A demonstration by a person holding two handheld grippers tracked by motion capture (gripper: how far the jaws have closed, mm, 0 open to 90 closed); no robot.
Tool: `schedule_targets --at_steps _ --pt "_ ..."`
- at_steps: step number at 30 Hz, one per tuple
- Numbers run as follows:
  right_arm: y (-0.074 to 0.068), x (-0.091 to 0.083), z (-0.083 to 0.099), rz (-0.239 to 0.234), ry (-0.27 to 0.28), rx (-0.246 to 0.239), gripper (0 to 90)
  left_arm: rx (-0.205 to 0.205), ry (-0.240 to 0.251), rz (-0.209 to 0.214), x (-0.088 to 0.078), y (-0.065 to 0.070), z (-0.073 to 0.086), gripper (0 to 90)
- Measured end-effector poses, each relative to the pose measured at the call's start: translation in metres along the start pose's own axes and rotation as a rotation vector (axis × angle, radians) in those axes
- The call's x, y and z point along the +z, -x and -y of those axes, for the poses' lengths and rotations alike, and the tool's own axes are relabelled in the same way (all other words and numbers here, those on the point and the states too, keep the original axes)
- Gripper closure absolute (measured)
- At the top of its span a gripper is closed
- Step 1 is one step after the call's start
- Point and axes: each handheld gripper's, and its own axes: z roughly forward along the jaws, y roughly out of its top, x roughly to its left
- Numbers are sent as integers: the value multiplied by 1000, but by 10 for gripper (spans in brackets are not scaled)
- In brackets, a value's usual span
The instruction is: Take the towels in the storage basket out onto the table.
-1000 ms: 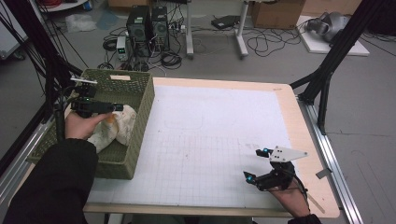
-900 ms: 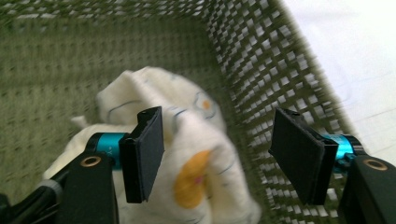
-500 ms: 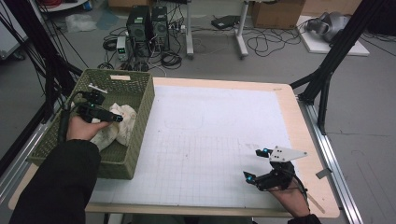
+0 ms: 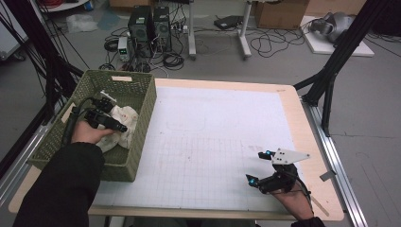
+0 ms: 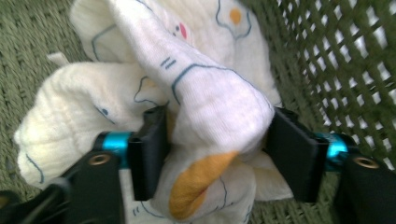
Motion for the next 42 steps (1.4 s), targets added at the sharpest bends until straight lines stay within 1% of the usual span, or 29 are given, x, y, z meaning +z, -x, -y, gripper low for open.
schedule_targets --at_steps 4,6,7,9,11,14,15,17,18,20,23,27,29,31,33,36,38,42 --pt "0 0 0 2 1 -4 39 7 -32 -14 5 2 1 494" --pt "0 0 0 -1 1 -5 39 10 -50 -11 8 2 1 550" --pt "0 0 0 -3 1 -3 39 13 -63 -16 10 2 1 587" --pt "0 0 0 -4 0 -3 40 9 -87 -26 13 2 2 632" --pt "0 1 0 -5 0 -6 41 14 -109 -20 15 1 3 685" --pt "0 0 0 -5 1 -4 41 13 -115 -20 14 2 3 783" --pt "0 0 0 -4 2 -6 41 17 -112 -17 13 2 3 797" --pt "0 0 0 -6 4 -8 41 5 -111 -5 9 0 3 807" --pt "0 -1 0 -6 3 -6 41 3 -104 -1 7 -1 4 808" --pt "0 -1 0 -4 4 -5 41 -33 -74 23 2 -5 6 809" --pt "0 -3 0 0 8 -2 41 -66 -28 55 -6 -9 7 811" --pt "0 -4 0 2 13 2 41 -79 26 96 -17 -11 10 813" --pt "0 -5 0 4 17 2 41 -90 46 98 -22 -13 12 812" --pt "1 -5 1 6 14 2 41 -107 62 117 -28 -17 16 812" --pt "0 -6 1 3 14 3 41 -126 87 128 -33 -21 20 812" --pt "1 -6 0 3 25 9 41 -155 124 171 -41 -26 26 813" --pt "1 -5 -1 0 26 12 41 -173 144 189 -45 -28 28 814" --pt "1 -3 -1 -8 19 8 41 -208 204 254 -51 -32 32 815"
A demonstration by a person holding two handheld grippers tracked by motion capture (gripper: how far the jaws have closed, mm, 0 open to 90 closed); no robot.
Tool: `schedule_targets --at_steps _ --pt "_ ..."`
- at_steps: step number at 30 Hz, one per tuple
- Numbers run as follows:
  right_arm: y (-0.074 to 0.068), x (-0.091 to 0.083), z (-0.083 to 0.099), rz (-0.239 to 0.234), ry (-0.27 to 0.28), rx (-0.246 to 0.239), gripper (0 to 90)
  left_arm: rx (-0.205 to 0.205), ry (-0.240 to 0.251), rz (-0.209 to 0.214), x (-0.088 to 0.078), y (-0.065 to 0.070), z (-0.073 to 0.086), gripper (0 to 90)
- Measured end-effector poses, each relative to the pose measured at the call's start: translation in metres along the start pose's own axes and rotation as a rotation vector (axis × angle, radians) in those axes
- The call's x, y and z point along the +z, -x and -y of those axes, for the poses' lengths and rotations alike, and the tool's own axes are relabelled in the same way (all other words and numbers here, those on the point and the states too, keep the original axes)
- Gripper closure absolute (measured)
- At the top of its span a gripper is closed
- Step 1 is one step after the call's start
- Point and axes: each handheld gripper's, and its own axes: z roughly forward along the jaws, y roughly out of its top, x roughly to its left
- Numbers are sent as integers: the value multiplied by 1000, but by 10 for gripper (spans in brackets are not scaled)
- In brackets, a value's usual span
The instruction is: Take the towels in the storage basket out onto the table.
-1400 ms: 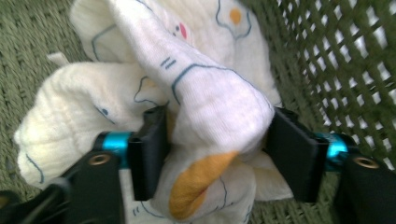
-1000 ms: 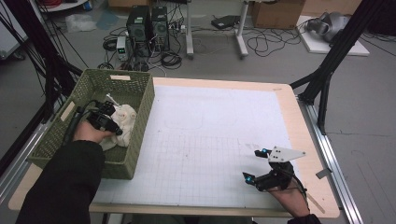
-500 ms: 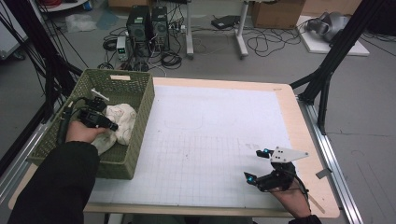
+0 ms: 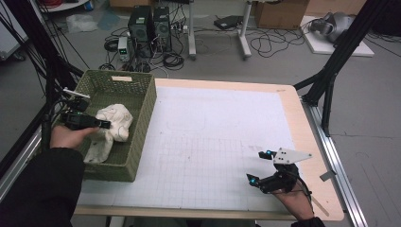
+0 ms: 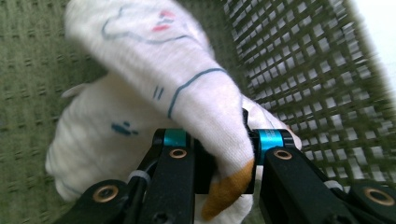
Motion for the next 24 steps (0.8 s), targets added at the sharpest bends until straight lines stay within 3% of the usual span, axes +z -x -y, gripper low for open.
schedule_targets --at_steps 6,18,24 --pt "1 -1 -1 2 9 3 41 -34 57 65 -6 -1 0 818" --pt "1 -2 0 0 14 6 41 -130 215 248 -18 -4 -3 825" --pt "1 -2 0 -2 9 8 41 -152 282 372 -21 -4 -4 826"
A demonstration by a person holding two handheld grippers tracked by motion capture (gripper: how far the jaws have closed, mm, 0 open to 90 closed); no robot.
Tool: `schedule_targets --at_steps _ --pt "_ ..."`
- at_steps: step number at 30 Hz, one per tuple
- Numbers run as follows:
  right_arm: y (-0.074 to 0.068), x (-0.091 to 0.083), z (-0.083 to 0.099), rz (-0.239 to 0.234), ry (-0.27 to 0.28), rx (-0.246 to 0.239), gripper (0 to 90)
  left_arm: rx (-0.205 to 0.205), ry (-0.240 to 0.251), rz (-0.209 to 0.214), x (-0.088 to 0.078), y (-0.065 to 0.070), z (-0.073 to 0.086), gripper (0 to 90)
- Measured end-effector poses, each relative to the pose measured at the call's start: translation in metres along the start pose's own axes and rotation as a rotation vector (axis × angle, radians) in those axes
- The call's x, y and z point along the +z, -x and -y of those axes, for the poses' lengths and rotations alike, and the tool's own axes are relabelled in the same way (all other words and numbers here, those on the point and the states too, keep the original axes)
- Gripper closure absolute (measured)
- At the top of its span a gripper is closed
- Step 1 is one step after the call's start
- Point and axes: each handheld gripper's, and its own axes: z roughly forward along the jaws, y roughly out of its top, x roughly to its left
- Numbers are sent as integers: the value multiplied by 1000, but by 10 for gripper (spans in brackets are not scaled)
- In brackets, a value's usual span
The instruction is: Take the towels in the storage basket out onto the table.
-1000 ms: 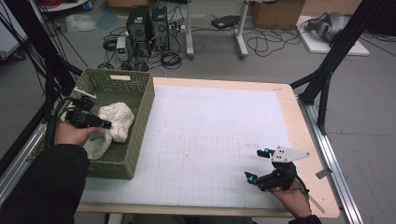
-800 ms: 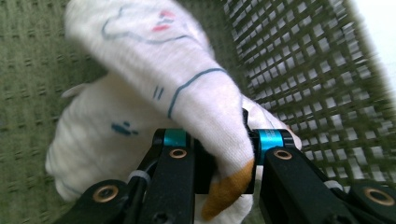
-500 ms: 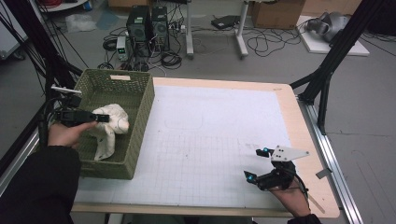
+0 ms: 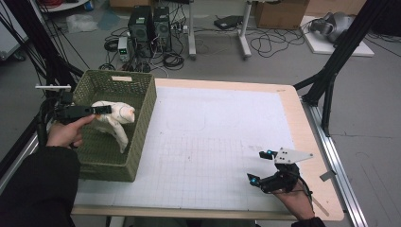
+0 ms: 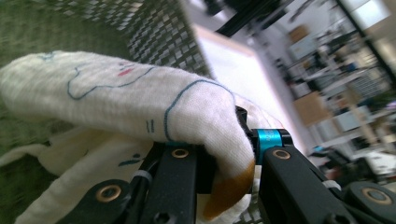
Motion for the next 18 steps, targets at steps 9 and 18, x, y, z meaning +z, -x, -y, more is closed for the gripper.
schedule_targets --at_steps 9,18 --pt "0 1 0 1 -2 1 41 -25 47 107 3 8 -4 827" --pt "0 3 0 -5 -4 -2 41 4 45 222 29 34 -9 828"
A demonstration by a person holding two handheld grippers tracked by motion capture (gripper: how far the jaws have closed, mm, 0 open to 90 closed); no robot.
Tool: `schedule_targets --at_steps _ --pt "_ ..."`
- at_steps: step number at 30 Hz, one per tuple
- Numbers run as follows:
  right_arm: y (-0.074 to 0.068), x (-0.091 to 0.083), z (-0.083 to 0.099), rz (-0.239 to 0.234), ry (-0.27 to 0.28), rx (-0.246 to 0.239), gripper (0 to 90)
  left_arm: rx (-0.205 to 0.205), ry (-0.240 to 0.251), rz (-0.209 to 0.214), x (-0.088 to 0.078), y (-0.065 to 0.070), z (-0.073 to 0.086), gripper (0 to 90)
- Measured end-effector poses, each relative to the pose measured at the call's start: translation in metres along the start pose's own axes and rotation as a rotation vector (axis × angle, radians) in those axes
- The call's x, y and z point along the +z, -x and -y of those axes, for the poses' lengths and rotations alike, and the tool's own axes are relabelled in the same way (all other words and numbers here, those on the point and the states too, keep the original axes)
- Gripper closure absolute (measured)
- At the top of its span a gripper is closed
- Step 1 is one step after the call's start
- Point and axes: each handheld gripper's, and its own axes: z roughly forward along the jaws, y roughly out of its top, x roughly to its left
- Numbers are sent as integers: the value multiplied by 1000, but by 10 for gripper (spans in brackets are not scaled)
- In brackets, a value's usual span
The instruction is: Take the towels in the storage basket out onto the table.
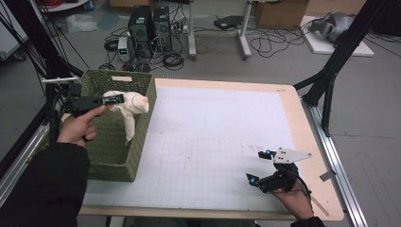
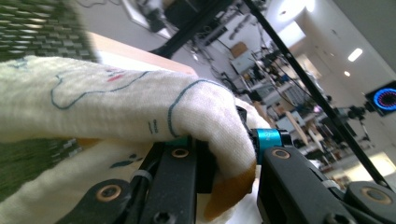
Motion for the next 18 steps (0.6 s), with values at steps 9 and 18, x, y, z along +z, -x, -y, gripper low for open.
schedule_targets --at_steps 9,18 --pt "0 0 -1 -4 3 4 41 42 -48 44 46 24 2 829" --pt "1 0 -2 -4 11 -2 41 108 -106 67 86 51 7 829"
